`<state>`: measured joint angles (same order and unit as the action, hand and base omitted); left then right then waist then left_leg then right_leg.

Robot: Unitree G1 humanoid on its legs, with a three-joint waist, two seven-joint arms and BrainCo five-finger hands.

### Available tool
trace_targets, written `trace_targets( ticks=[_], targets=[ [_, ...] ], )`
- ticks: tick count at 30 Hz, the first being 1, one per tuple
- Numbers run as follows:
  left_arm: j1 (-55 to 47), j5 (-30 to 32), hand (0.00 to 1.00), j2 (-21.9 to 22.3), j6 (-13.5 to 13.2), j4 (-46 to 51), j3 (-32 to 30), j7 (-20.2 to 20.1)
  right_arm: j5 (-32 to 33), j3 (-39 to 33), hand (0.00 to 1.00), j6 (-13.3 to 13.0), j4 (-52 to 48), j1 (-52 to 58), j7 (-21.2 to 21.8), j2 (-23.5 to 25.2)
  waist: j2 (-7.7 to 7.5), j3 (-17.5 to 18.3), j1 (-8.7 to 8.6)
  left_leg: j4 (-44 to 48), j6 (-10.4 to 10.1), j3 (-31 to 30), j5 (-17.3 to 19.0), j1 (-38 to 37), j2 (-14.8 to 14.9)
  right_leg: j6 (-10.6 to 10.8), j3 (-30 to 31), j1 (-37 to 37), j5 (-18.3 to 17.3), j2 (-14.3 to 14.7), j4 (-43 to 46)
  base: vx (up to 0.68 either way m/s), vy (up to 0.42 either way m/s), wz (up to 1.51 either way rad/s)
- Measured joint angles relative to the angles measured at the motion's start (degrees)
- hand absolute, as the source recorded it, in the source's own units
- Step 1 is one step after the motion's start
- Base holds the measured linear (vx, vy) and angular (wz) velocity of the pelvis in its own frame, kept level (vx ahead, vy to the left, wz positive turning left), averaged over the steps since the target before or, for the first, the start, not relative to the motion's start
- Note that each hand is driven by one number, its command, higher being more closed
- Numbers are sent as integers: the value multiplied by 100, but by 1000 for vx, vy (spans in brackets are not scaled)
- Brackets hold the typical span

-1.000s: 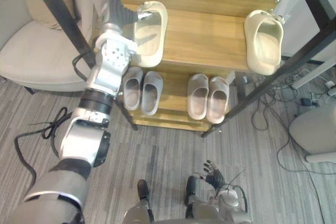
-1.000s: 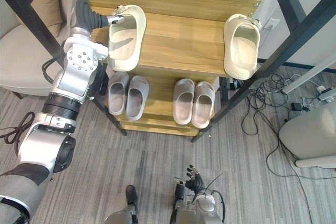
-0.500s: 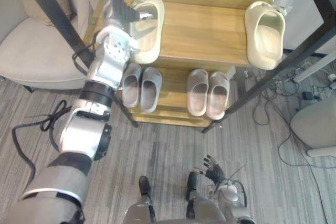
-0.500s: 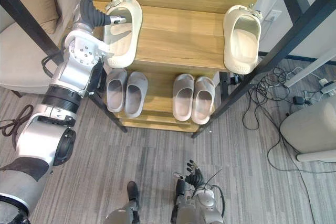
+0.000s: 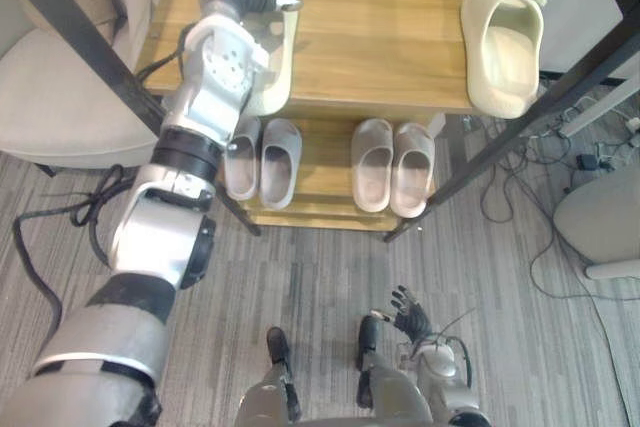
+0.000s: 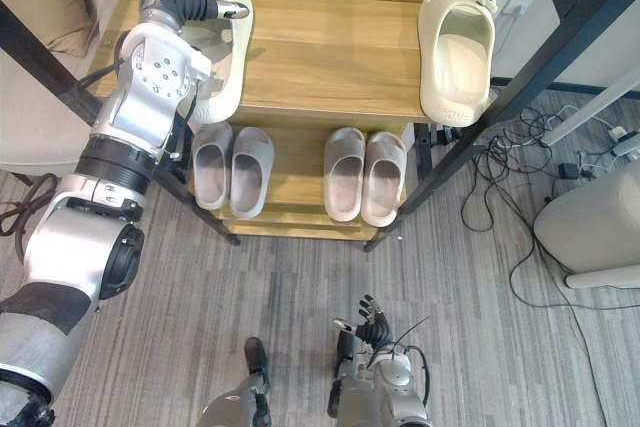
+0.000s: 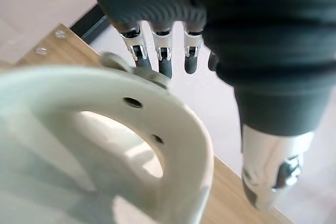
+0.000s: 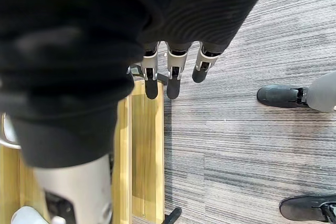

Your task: Organize the slippers on the shoe rack

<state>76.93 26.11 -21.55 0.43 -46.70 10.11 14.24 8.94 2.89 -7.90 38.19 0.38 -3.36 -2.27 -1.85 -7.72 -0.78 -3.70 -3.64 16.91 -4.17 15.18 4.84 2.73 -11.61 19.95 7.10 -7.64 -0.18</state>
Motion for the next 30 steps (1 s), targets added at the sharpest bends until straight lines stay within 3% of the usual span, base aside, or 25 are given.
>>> trace_targets(
  ticks=[14, 30],
  targets=[
    [112, 63, 0, 1, 32, -2, -10, -70, 20, -46, 0, -7, -160, -60, -9, -1, -25, -98, -10, 0, -2, -13, 6, 45, 2, 0, -13, 33, 0, -1, -4, 0, 0, 0],
    [-7, -272, 0, -42, 7, 272, -249, 44, 11, -49, 0, 5, -106, -55, -7, -2, -11, -227, 25, 68, 0, -176, 2, 40, -4, -1, -146, -90, -2, -23, -4, 1, 4, 4]
  ],
)
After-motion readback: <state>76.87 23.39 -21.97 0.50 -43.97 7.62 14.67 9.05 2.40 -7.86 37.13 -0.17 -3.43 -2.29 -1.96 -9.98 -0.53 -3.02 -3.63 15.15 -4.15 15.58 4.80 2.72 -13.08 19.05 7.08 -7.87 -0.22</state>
